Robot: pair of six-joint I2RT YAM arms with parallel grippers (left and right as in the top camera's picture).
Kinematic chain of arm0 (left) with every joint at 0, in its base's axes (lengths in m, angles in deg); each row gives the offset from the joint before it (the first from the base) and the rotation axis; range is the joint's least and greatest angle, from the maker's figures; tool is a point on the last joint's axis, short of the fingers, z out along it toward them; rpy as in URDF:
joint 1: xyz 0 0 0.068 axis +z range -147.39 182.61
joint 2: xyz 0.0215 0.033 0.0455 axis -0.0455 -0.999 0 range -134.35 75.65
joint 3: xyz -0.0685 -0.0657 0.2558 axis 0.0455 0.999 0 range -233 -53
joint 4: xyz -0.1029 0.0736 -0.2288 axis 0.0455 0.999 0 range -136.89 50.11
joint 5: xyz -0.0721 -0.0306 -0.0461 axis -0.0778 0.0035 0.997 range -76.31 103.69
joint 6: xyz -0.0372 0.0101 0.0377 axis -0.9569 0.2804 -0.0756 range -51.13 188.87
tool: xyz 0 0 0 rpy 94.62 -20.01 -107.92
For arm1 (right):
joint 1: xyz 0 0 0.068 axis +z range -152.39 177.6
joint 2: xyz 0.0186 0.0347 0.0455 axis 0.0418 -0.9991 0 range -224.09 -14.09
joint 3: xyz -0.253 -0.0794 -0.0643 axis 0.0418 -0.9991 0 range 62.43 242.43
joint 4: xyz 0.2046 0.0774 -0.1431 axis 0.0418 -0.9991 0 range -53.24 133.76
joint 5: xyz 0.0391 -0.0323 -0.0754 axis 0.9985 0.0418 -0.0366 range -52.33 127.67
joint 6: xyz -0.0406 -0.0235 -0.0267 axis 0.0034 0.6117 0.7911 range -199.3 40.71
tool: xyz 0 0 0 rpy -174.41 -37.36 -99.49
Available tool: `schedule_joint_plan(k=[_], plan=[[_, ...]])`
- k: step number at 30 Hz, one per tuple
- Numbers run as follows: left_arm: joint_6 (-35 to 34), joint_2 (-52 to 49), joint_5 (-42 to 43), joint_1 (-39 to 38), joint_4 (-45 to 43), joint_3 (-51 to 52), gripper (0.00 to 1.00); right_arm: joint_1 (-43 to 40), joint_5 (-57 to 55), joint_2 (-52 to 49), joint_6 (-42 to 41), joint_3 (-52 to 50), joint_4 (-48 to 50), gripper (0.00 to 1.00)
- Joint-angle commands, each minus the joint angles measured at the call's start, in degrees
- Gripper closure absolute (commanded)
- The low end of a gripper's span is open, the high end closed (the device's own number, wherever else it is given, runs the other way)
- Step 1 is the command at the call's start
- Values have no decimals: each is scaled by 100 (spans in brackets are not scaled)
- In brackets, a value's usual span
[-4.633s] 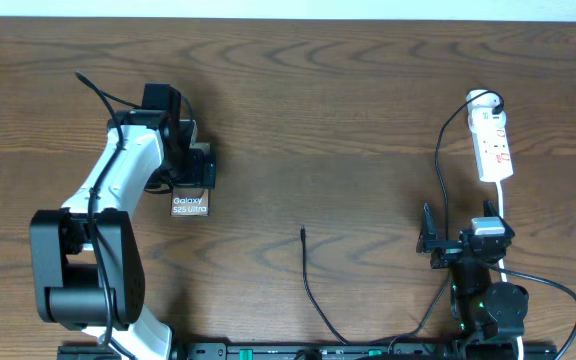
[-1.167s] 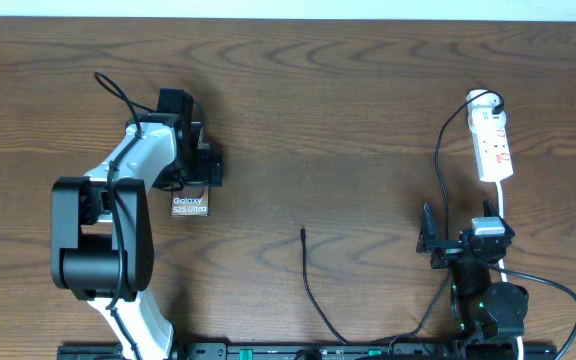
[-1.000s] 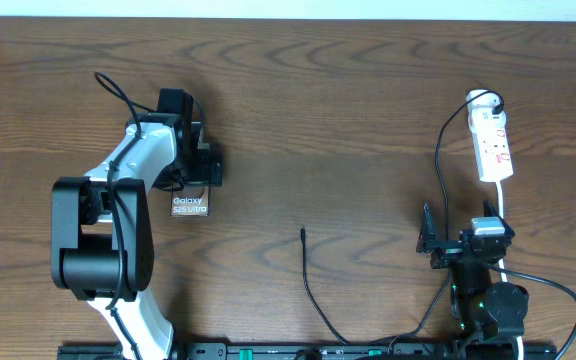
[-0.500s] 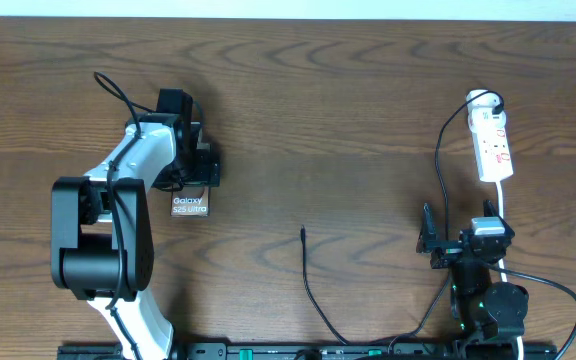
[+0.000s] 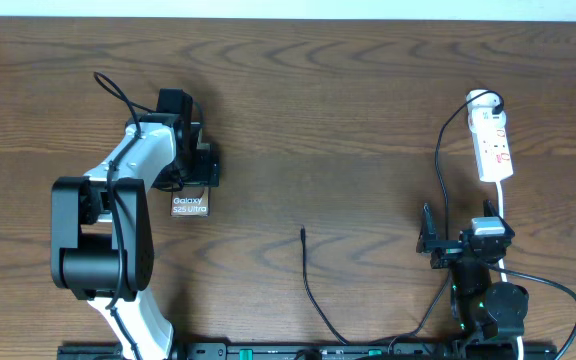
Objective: Plug charger to phone and switch on socket
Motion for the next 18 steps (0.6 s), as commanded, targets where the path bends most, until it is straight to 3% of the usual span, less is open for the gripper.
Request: schedule_joint_plan(k=[1,7,18], plan=[[-90,-232,138,-9,55,63,9,68,-46,33,70,-9,-24,1],[-90,-238,138,-9,57,76,3,68,-44,33,70,-9,-24,1],[-90,-254,92,-9,55,136,3,68,-46,33,68,-9,-24,1]])
